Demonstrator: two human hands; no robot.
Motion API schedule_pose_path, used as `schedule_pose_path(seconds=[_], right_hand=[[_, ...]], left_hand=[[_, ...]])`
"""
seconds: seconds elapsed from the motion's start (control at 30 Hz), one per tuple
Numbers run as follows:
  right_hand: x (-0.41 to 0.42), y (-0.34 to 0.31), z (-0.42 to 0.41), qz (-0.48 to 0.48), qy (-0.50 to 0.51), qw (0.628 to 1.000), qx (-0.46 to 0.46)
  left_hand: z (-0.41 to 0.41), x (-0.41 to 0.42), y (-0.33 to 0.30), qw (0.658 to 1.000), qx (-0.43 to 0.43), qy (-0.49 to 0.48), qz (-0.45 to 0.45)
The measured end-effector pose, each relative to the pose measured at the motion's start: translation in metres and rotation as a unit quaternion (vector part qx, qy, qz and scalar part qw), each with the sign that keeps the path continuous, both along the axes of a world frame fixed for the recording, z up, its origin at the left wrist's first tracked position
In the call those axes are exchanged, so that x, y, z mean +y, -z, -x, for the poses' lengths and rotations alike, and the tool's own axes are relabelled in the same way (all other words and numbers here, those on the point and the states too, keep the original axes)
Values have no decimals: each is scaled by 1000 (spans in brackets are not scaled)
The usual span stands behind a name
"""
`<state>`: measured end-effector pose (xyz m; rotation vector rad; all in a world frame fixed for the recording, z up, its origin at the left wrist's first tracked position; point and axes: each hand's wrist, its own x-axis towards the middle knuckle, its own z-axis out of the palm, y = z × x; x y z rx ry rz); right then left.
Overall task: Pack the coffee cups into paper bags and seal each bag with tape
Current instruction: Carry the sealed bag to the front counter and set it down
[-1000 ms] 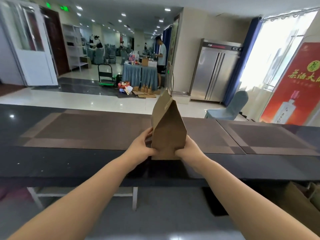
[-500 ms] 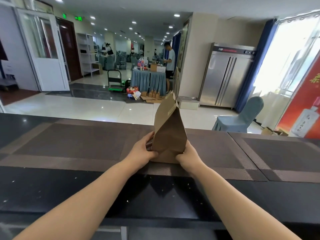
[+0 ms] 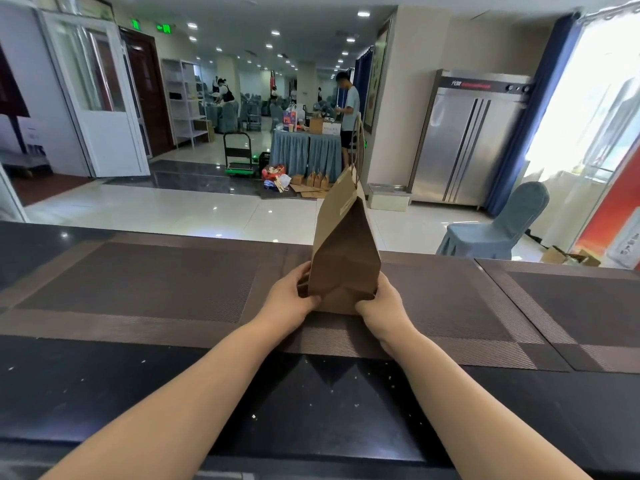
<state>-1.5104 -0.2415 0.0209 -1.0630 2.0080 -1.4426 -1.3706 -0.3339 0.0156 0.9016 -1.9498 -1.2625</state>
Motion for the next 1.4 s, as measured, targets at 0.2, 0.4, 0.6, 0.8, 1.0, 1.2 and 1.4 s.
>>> schedule_pose_path(seconds=[0.2,0.4,0.6,0.8,1.0,1.2,1.4], right_hand=[[1,4,2,3,7,1000,2],[3,-1,1,-29,11,1000,8],[25,-18,-8,-57,7,998,-18],[70,-29,-33,-72,-2,997,-7],[102,-24,-67,-80,-22,994,64],[120,-28,-116,-61,-73,988,122],[131,-37,-187,-96,-162,972,141]], left_hand=[[1,3,2,996,-68,-31,57],[-2,11,-4,991,-98,-39,86],[-19,28,-21,984,-148,-18,101],[-65,63,-24,984,-155,-15,90],[-115,98,-26,980,-154,-17,124],[-165,126,-27,980,-152,-31,128],[-230,149,-26,983,-131,-44,120]])
